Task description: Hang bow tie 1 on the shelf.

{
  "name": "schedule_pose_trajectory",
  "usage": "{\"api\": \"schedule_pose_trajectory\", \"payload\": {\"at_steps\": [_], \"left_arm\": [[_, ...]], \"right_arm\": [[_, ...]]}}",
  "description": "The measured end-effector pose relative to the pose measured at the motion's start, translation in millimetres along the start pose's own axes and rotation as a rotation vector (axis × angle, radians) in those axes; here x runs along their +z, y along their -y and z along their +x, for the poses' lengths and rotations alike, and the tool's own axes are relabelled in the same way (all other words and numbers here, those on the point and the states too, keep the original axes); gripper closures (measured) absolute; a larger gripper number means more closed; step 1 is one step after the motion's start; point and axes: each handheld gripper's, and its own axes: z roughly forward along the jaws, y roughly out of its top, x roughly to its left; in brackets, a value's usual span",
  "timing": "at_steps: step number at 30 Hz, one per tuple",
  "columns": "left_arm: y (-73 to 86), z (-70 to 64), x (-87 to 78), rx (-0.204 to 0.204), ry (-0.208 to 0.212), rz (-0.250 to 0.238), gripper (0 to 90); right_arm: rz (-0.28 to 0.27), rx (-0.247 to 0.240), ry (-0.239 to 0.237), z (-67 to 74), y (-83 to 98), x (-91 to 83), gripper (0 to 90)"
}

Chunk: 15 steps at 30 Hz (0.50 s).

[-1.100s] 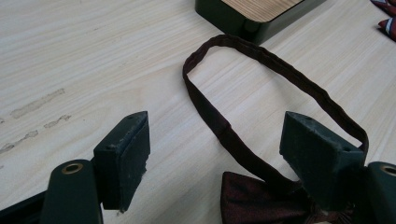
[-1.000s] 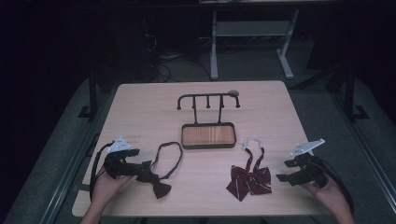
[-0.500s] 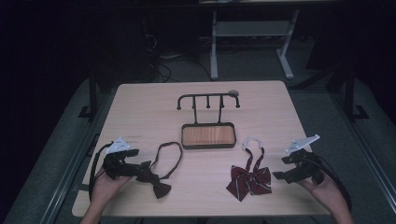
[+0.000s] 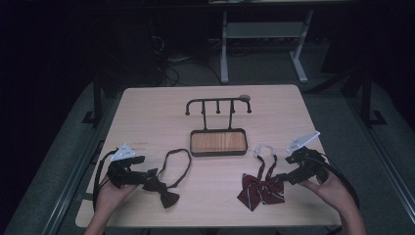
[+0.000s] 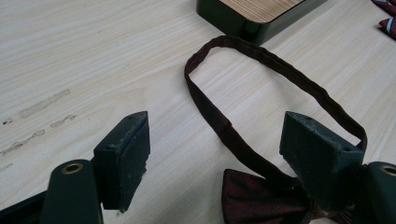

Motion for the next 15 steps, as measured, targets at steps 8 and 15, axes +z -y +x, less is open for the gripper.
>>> {"api": "schedule_pose_trajectory", "payload": {"at_steps": [8, 15], "left_arm": [[-0.6, -0.9, -0.9, 0.009, 0.001, -0.001, 24.8], [-0.9, -1.5, 0.1, 0.006, 0.001, -0.006, 24.8]], "right_arm": [[0.033, -0.004, -0.015, -5.4, -15.4, 5.8, 29.2], [0.054, 0.001, -0.018, -12.2, -22.4, 8.0, 34.0]]}}
